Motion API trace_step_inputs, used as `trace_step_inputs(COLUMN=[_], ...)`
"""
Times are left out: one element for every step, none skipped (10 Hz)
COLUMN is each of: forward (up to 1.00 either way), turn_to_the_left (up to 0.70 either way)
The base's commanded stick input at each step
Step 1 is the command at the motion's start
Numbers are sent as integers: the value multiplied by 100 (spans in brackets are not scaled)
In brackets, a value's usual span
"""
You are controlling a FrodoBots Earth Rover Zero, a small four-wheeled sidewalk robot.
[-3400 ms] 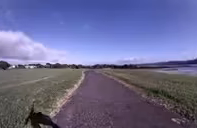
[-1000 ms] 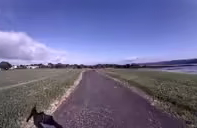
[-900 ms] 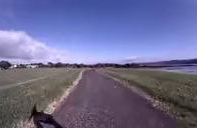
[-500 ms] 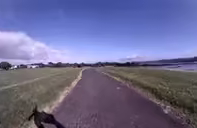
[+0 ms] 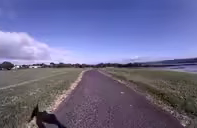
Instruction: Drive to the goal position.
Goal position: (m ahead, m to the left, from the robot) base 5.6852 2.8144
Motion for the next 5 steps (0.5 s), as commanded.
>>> trace_step_inputs(forward=[70,70,70,70,70], turn_to_the_left=[0,0,0,0,0])
